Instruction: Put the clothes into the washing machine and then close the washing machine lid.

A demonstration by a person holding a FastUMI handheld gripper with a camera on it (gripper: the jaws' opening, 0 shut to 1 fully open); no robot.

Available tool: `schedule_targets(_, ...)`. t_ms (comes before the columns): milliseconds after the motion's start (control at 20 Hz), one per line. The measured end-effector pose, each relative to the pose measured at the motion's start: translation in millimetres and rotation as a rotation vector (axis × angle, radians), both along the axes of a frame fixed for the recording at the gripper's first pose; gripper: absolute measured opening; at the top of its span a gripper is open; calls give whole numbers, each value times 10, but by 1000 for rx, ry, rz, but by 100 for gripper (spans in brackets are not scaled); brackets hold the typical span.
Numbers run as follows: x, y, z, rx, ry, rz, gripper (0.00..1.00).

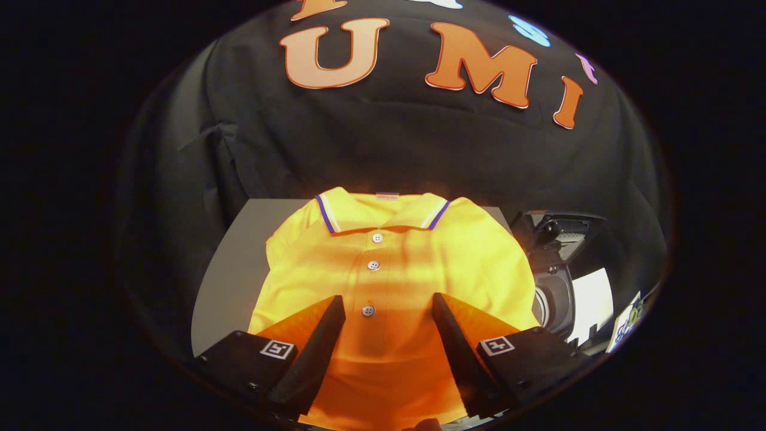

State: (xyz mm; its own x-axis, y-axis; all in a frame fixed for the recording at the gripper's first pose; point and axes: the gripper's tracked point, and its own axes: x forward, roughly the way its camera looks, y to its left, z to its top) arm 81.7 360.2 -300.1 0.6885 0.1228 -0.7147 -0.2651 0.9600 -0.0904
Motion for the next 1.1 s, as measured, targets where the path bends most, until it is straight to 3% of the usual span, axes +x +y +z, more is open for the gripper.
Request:
schedule_targets(150,23,-33,-1,69,-9,10,96)
schedule_targets(250,12,-44,13,67,-18,61,88)
schedule_targets(300,2,-24,13,69,-29,97,75)
schedule_targets(350,-4,-3,-5,74,-29,125,69)
schedule_targets(400,-40,-14,22,75,-32,153,51)
schedule_targets(450,-79,-51,50,87,-16,176,50)
schedule_targets(500,-96,-88,32,114,-1,187,38)
schedule_targets(650,-124,-228,131,225,10,191,30)
schedule_targets(700,-171,-278,158,256,22,185,21)
schedule_targets(800,-227,-441,224,313,21,145,21)
schedule_targets(900,-174,-595,327,363,-13,30,8)
schedule_targets(1100,-70,-844,685,299,-83,86,8)
